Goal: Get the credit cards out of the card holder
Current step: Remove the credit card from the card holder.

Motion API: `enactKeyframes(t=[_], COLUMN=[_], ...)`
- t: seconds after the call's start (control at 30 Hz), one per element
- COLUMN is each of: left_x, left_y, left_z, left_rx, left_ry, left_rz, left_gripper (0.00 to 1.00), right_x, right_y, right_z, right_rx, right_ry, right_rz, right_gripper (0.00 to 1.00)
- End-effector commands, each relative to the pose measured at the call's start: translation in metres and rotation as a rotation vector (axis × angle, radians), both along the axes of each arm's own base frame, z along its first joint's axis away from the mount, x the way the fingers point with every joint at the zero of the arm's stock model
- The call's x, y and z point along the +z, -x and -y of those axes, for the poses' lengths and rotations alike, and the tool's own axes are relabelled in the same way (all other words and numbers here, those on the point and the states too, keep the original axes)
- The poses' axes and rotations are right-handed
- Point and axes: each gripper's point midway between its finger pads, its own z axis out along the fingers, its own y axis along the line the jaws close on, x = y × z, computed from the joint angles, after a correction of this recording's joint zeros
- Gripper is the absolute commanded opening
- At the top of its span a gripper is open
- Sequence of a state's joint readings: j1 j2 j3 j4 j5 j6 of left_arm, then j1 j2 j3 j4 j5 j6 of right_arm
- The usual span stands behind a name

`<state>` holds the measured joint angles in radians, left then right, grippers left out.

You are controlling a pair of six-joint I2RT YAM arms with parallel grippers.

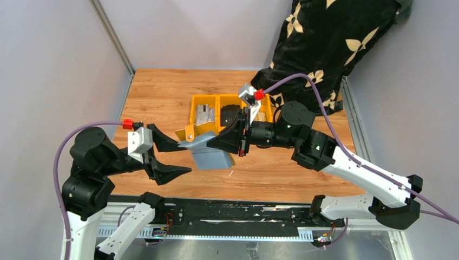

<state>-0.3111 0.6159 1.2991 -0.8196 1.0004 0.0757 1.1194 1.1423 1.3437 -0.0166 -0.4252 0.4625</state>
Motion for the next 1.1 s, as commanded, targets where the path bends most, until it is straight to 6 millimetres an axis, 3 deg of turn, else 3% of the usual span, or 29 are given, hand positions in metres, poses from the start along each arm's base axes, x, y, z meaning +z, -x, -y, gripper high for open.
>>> enactKeyframes(t=[0.0, 0.1, 0.23, 0.3, 0.47, 0.63, 0.67, 0.7, 0.77, 0.93, 1.07], left_x=[0.002, 0.004, 0.005, 0.006, 0.009, 0.016, 0.017, 0.017, 0.019, 0.018, 0.020], left_y=[-0.005, -0.002, -0.002, -0.005, -0.013, -0.021, -0.022, -0.023, -0.021, -0.019, -0.023], left_z=[0.002, 0.007, 0.010, 0.010, 0.008, 0.010, 0.010, 0.009, 0.005, -0.012, -0.027], left_rx=[0.005, -0.036, -0.060, -0.046, -0.003, 0.026, 0.030, 0.040, 0.057, 0.139, 0.230], left_ry=[0.006, 0.042, 0.047, 0.046, 0.049, 0.093, 0.089, 0.080, 0.067, 0.002, -0.057], left_rz=[-0.014, -0.062, -0.092, -0.085, -0.054, -0.091, -0.083, -0.074, -0.024, 0.157, 0.247], left_gripper=[0.69, 0.63, 0.38, 0.36, 0.46, 0.44, 0.50, 0.64, 0.75, 0.86, 0.87], right_x=[0.021, 0.020, 0.020, 0.020, 0.020, 0.019, 0.019, 0.018, 0.019, 0.027, 0.030], right_y=[0.015, 0.018, 0.024, 0.028, 0.033, 0.035, 0.035, 0.035, 0.034, 0.035, 0.037], right_z=[-0.001, -0.003, -0.003, -0.002, -0.001, -0.002, -0.003, -0.003, -0.001, 0.007, 0.009], right_rx=[0.075, 0.097, 0.135, 0.158, 0.185, 0.201, 0.201, 0.201, 0.195, 0.181, 0.182], right_ry=[-0.057, -0.059, -0.057, -0.060, -0.060, -0.055, -0.052, -0.046, -0.038, -0.056, -0.063], right_rz=[0.000, -0.005, 0.001, 0.008, 0.011, 0.009, 0.009, 0.008, 0.011, 0.035, 0.037], right_gripper=[0.00, 0.00, 0.00, 0.00, 0.00, 0.00, 0.00, 0.00, 0.00, 0.00, 0.00])
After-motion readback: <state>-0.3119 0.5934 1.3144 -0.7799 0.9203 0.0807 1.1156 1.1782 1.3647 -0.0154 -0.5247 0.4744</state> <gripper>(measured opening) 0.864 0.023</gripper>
